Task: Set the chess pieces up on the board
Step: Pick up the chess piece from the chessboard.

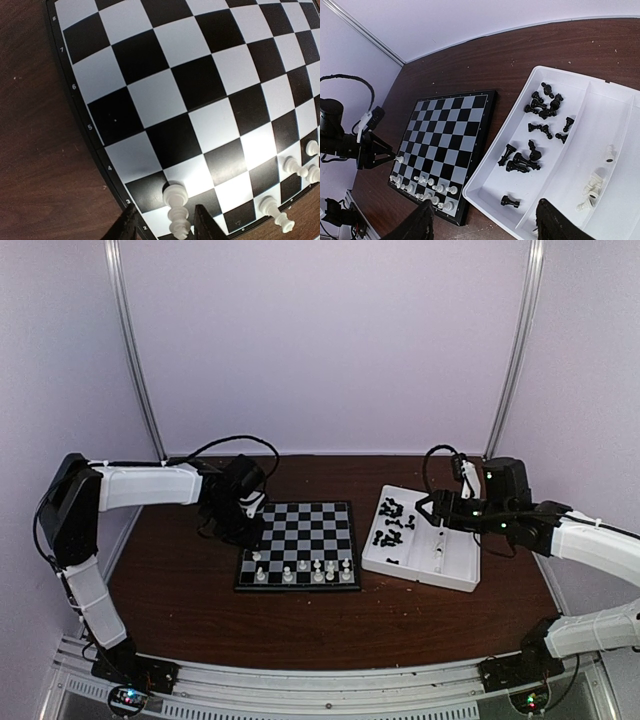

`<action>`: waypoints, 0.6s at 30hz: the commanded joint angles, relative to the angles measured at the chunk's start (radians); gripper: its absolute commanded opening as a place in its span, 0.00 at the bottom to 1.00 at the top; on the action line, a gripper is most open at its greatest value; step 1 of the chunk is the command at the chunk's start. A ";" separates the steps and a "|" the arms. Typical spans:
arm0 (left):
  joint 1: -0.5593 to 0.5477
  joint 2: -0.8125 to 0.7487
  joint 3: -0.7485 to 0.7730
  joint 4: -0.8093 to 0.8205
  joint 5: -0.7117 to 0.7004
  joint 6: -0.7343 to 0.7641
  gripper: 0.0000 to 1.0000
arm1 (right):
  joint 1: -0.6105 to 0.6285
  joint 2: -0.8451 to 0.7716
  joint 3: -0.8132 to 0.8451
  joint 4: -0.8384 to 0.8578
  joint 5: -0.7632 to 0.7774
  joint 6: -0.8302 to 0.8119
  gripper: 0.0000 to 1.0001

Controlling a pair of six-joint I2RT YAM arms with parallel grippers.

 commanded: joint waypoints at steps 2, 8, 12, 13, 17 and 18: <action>-0.001 0.013 0.017 0.019 0.000 -0.013 0.31 | -0.010 0.003 0.011 0.007 0.016 0.009 0.69; -0.003 0.012 0.014 0.018 0.008 -0.010 0.20 | -0.013 0.008 0.003 0.018 0.008 0.019 0.69; -0.003 0.012 0.010 0.018 0.009 -0.010 0.16 | -0.016 0.006 0.000 0.022 0.005 0.022 0.69; -0.004 0.011 0.012 0.017 0.009 -0.010 0.15 | -0.016 0.005 0.000 0.022 0.005 0.021 0.69; -0.012 -0.004 0.033 -0.003 -0.004 -0.004 0.13 | -0.019 0.005 0.000 0.020 0.002 0.022 0.69; -0.018 -0.011 0.044 -0.012 -0.010 0.002 0.13 | -0.019 0.005 0.001 0.019 0.004 0.022 0.69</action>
